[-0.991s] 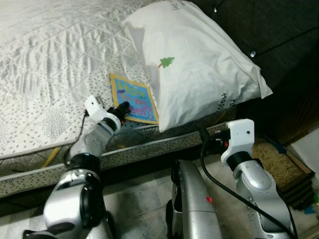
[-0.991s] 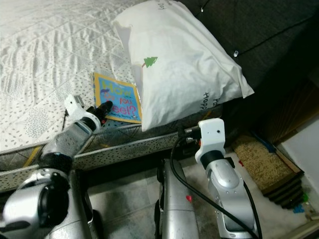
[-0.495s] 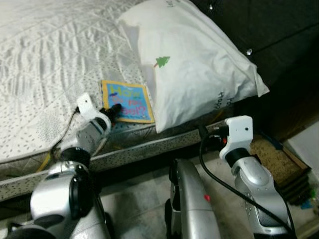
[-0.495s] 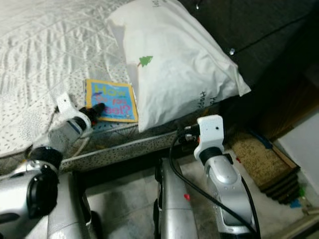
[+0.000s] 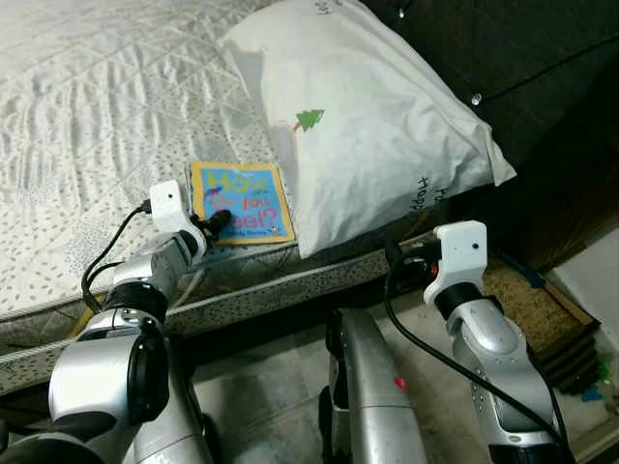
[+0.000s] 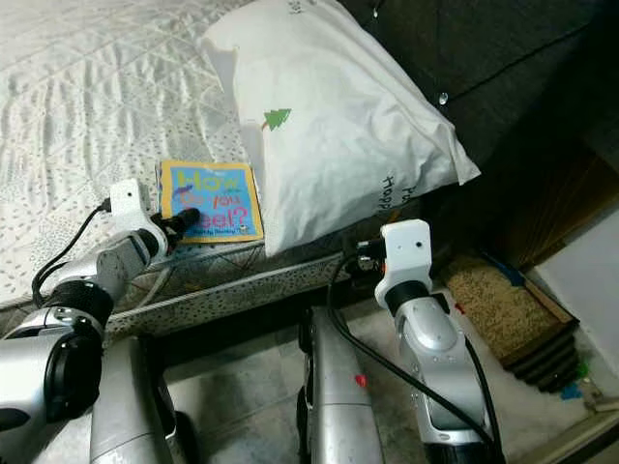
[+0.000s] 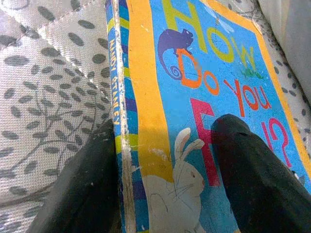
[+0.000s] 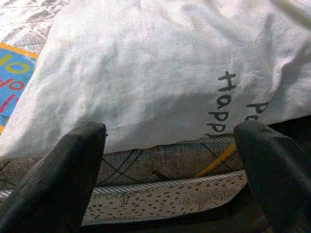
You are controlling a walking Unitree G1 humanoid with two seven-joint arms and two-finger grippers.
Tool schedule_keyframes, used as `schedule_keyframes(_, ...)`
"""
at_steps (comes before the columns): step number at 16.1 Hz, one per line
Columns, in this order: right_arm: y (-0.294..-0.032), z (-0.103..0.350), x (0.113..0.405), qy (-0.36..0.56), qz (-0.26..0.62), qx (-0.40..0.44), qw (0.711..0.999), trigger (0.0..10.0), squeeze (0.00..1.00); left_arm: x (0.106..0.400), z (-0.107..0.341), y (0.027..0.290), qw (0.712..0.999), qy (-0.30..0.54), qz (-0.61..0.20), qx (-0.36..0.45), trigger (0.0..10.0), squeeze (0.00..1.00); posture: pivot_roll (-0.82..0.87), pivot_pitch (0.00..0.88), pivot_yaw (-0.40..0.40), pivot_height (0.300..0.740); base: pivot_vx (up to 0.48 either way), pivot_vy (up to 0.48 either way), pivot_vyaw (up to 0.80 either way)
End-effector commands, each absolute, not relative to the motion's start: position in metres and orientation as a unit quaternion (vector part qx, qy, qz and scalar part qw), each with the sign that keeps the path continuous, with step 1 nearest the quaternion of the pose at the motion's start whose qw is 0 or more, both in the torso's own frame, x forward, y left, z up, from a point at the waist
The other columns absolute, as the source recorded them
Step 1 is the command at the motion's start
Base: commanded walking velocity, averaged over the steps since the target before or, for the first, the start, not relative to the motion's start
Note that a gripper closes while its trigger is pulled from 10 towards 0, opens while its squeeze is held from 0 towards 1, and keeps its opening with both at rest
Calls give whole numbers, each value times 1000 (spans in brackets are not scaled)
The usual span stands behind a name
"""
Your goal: Clean up the room
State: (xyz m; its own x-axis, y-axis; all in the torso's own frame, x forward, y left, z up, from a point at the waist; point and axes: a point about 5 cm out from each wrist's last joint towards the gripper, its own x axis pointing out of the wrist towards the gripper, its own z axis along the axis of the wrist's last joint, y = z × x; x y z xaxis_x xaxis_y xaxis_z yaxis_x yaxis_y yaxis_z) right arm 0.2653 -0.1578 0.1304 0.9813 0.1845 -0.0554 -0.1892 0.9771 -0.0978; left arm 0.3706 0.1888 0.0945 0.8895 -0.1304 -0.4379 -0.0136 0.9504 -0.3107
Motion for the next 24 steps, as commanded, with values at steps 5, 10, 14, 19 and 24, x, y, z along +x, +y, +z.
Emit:
schedule_keyframes(5,-157,127,268,23,93,-50,994,10000,0,357,71,187,950,300,-62,-61,10000,1000,-206,89,-85,484,0,0,0)
schedule_keyframes(10,-157,125,268,24,90,-46,995,10000,0,359,75,195,953,295,-54,-54,10000,1000,-204,96,-82,484,0,0,0)
schedule_keyframes(14,-156,125,268,24,90,-44,995,10000,0,361,79,199,959,277,-33,-57,10000,1000,-195,95,-78,484,0,0,0)
schedule_keyframes(19,-148,123,276,20,95,-28,995,10000,0,365,91,197,976,201,1,-82,10000,0,-149,76,-66,484,0,0,0)
schedule_keyframes(24,-137,124,290,7,103,-16,995,10000,0,356,95,195,988,140,12,-63,10000,1000,-95,42,-54,484,0,0,0)
